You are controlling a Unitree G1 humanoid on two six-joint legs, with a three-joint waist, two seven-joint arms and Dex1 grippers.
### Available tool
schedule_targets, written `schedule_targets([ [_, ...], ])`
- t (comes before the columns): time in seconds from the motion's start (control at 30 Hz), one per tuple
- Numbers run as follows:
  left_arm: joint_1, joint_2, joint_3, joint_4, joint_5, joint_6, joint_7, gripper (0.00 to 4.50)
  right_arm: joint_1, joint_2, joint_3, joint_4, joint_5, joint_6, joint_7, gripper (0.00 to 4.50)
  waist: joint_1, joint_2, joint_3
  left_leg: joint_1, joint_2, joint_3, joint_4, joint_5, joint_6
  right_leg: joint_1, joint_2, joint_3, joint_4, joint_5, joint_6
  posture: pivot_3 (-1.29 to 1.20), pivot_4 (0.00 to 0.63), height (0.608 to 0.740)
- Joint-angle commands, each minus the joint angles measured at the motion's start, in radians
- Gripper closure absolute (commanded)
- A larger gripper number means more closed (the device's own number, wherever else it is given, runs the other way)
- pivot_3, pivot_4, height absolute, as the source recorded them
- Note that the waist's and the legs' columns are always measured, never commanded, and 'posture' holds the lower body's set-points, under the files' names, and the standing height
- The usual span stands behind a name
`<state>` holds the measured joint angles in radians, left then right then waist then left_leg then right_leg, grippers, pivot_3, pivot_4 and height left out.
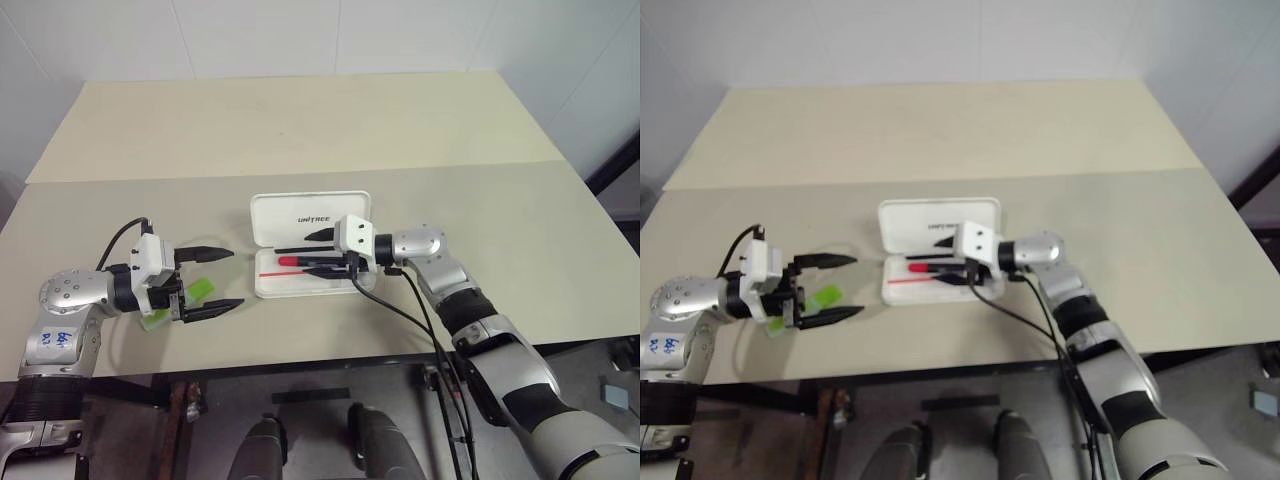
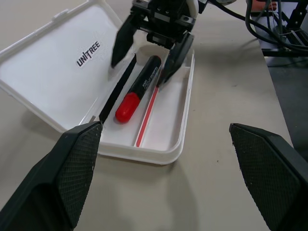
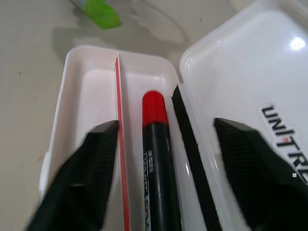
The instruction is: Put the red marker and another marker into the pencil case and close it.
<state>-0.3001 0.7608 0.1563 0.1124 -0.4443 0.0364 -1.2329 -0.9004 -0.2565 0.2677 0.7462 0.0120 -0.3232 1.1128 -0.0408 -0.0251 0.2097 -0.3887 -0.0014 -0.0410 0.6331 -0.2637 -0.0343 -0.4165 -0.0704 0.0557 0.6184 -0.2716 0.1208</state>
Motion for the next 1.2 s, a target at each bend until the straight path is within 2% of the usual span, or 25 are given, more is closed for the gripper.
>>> schedule_targets([
  [0.03,0.011,0.011,0.030,-0.041,-0.015,0.002,0.008,0.00,-0.013,0.016,-0.032,-0.091,0.055,0.010,0.018,0.04,-0.002,0.000,0.000,0.000,0.000,0.000,0.000,0.000,0.000,0.000,0.000,0.000,0.000,0.000,0.000,0.00,0.150,0.740],
  [0.2,0.024,0.013,0.037,-0.050,-0.014,0.001,0.012,0.00,0.043,0.013,-0.054,-0.330,0.182,0.163,0.070,0.01,-0.010,0.000,0.000,0.000,0.001,-0.001,-0.001,0.000,0.000,-0.001,0.000,0.000,0.000,0.000,0.000,0.00,0.150,0.740],
  [0.23,0.034,0.017,0.045,-0.050,-0.014,-0.001,0.015,0.00,0.082,-0.001,-0.060,-0.428,0.238,0.226,0.088,0.01,-0.010,0.000,0.000,0.000,0.001,-0.001,-0.001,0.000,0.000,-0.001,0.000,0.000,0.000,0.000,0.000,0.00,0.150,0.740],
  [0.33,0.069,0.029,0.079,-0.046,-0.012,-0.009,0.027,0.00,0.192,-0.061,-0.079,-0.664,0.348,0.372,0.115,0.01,-0.007,0.000,0.000,0.000,0.001,-0.003,-0.003,0.000,0.000,-0.001,-0.001,0.000,0.000,-0.001,0.000,0.00,0.150,0.740],
  [0.5,0.159,0.053,0.169,-0.030,-0.013,-0.025,0.041,0.00,0.366,-0.211,-0.154,-0.884,0.457,0.472,0.135,0.01,0.003,0.000,0.000,0.000,0.000,-0.003,-0.002,0.000,0.000,-0.001,-0.003,0.000,-0.005,-0.001,0.000,0.00,0.150,0.740],
  [0.63,0.220,0.074,0.227,0.010,-0.011,-0.041,0.040,0.00,0.458,-0.328,-0.227,-0.916,0.480,0.457,0.170,0.01,0.009,0.000,0.000,0.001,0.001,-0.002,-0.003,-0.001,0.000,-0.001,-0.003,0.000,-0.006,-0.001,-0.001,0.00,0.150,0.740],
  [0.8,0.235,0.069,0.243,0.081,0.004,-0.071,0.053,0.00,0.516,-0.419,-0.259,-0.892,0.450,0.409,0.212,0.01,0.013,0.000,0.000,0.002,0.002,0.000,-0.003,0.000,0.000,0.001,-0.003,-0.002,-0.006,-0.002,-0.002,0.00,0.150,0.740],
  [1.2,0.189,0.012,0.160,0.261,0.072,-0.097,0.106,0.00,0.529,-0.421,-0.266,-0.958,0.457,0.424,0.145,0.01,0.014,0.000,0.000,0.002,0.002,0.000,-0.002,0.000,0.001,0.002,-0.005,-0.002,-0.007,-0.002,-0.002,0.00,0.150,0.740],
])
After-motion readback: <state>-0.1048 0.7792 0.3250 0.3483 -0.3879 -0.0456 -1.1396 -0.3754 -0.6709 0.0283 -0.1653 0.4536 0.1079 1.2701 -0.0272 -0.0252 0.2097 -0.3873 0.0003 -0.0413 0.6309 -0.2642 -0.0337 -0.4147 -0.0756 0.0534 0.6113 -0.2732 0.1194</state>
